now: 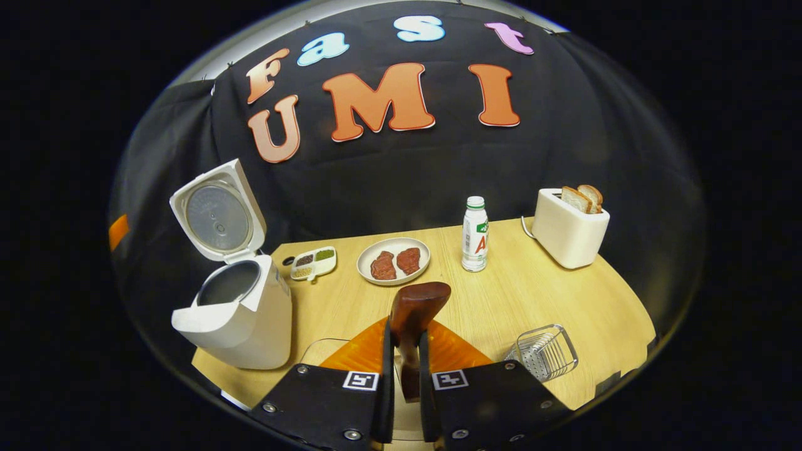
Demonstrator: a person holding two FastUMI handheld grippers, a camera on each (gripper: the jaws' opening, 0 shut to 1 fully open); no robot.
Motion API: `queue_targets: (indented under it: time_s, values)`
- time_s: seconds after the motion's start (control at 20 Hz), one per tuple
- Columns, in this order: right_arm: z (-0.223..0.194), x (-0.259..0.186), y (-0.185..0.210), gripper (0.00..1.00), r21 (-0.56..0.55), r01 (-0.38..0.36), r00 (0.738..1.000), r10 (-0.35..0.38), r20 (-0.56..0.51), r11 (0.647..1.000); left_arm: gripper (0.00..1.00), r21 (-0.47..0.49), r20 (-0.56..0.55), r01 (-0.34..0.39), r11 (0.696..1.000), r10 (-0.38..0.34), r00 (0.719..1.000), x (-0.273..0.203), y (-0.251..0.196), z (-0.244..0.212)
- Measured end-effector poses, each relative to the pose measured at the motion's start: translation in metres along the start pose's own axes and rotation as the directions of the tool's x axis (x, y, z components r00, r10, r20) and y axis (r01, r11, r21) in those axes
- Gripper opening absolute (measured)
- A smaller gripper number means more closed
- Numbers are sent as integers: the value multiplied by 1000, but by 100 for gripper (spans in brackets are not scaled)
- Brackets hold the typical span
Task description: Close the left gripper, press the button to open the rice cooker; take a wooden spoon from the chopstick holder with the right hand, scoop a spoonful of rice and pour it into the rice cooker, then put the wooden spoon back into the chopstick holder.
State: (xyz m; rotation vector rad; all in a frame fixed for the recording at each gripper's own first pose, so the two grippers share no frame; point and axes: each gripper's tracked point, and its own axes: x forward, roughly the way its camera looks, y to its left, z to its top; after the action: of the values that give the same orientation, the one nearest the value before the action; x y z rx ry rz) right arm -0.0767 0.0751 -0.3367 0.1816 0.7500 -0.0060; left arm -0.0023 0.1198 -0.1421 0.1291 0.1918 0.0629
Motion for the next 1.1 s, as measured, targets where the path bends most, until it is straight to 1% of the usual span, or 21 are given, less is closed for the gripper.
queue_targets:
  time_s: [0.15,0.25,0.35,0.4,0.5,0.6,0.7,0.75,0.8,1.05,1.1]
  values:
    - [-7,5,-7,17,-56,52,999,-52,-3,997,100,-2,-3,-17,1000,17,1000,1,7,-1]
    - [-8,8,-8,17,-80,62,998,-62,3,995,99,-8,-5,-32,999,32,999,0,7,-3]
    - [-12,11,-7,17,-111,79,997,-78,17,991,100,-25,-8,-42,999,42,999,-1,4,-4]
    - [-18,13,-7,17,-131,86,996,-85,14,988,99,-27,-8,-44,999,44,999,-1,3,-3]
    - [-25,14,-8,17,-159,104,995,-101,24,982,99,-20,-4,-46,999,46,999,-1,2,-1]
    - [-24,13,-9,18,-146,120,992,-115,44,982,100,-11,3,-47,999,47,999,-2,1,0]
    - [-25,10,-11,17,-139,134,990,-126,65,981,98,-11,-2,-39,999,39,999,-1,0,-2]
    - [-29,8,-11,22,-132,138,989,-130,67,982,99,-9,-7,-39,999,39,999,-2,0,-4]
    - [-32,5,-10,18,-126,140,989,-132,73,982,99,-7,-12,-38,999,38,999,-2,1,-6]
    - [-45,-4,9,17,-153,137,988,-124,93,979,99,-4,-39,-37,999,37,999,-5,10,-19]
    - [-47,-6,12,13,-155,137,988,-124,94,978,99,-3,-47,-38,999,38,998,-5,12,-22]
